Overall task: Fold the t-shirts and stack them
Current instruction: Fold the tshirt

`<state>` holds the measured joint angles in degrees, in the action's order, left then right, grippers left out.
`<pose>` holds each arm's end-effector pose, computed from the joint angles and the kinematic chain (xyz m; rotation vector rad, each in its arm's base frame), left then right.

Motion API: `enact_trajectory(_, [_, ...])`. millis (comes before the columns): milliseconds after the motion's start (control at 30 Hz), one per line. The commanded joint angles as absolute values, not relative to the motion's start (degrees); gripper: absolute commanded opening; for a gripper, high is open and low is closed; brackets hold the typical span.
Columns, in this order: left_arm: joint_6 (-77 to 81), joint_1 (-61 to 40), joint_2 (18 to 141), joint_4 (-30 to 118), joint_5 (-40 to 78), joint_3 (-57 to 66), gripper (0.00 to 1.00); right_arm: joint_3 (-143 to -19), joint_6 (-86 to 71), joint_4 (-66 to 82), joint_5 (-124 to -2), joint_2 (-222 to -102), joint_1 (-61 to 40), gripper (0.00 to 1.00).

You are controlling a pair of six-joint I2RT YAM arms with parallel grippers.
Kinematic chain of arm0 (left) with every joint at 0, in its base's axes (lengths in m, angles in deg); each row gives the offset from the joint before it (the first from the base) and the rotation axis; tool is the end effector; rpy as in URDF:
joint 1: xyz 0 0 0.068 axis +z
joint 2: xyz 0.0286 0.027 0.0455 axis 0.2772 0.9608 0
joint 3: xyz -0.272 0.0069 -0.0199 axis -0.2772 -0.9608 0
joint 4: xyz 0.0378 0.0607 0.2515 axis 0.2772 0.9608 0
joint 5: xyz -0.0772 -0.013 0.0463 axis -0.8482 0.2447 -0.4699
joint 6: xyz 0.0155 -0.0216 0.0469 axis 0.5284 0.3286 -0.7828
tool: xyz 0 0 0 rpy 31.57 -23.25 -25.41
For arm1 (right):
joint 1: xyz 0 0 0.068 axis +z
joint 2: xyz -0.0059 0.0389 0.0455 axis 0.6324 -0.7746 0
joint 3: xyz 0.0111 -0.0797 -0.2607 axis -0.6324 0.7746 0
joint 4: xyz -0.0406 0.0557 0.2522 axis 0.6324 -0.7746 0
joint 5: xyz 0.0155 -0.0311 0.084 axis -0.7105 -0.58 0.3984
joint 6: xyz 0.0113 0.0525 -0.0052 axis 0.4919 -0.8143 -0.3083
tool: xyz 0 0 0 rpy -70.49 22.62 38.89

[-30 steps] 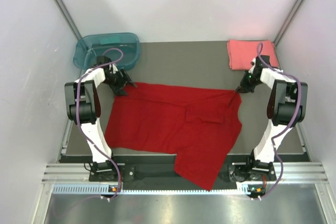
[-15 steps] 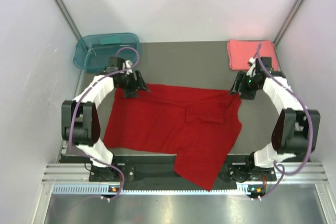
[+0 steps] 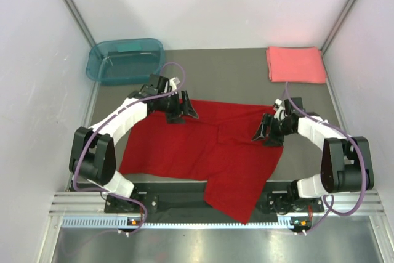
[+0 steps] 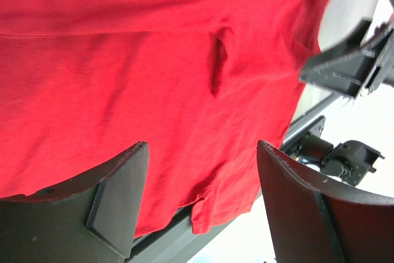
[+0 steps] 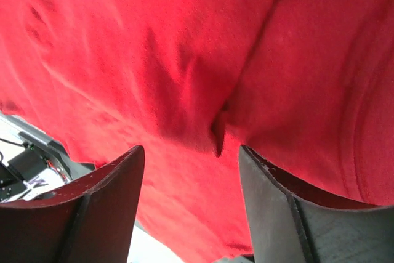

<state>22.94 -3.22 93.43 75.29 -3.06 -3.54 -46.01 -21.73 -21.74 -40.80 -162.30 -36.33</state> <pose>0.3002 -0.1244 0.2427 -0.0736 2.6371 -1.0172 0.2371 0.0296 0.1599 0.3195 2.8052 0.8226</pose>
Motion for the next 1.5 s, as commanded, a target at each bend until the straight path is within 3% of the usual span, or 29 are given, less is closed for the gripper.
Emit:
enact_trajectory(0, [24.4,-5.4,92.7,71.7,-4.7,-3.6,0.75,-45.7,-21.8,-13.7,-38.5,-161.7,-35.9,0.61])
enact_trajectory(400, [23.9,-5.7,92.9,73.2,-3.4,-3.4,0.75,-45.9,-22.4,-10.5,-34.2,-164.6,-34.0,0.52])
enact_trajectory(667, [23.8,-5.7,92.7,73.2,-3.4,-4.1,0.75,-45.0,-28.9,-10.2,-29.7,-160.2,-33.8,0.49])
enact_trajectory(933, [24.0,-5.7,92.2,72.3,-4.3,-5.0,0.75,-42.4,-37.7,-11.4,-28.5,-159.0,-35.0,0.27])
enact_trajectory(1000, [23.9,-5.7,92.3,72.4,-4.6,-5.1,0.75,-41.6,-40.0,-12.0,-27.6,-158.2,-36.1,0.15])
enact_trajectory(1100, [23.7,-5.7,92.7,72.3,-5.5,-5.5,0.76,-39.6,-43.0,-12.5,-28.7,-156.4,-38.8,0.09])
enact_trajectory(1167, [23.3,-5.8,92.9,72.1,-6.3,-5.7,0.77,-38.9,-41.8,-13.5,-31.4,-156.1,-43.4,0.11])
enact_trajectory(1300, [22.3,-8.1,94.6,71.8,-7.7,-5.1,0.79,-40.8,-34.0,-17.4,-35.2,-159.3,-45.1,0.3])
enact_trajectory(1467, [24.2,-12.6,96.6,65.4,-9.4,-4.6,0.77,-44.7,-22.6,-21.1,-34.7,-159.1,-44.2,0.42])
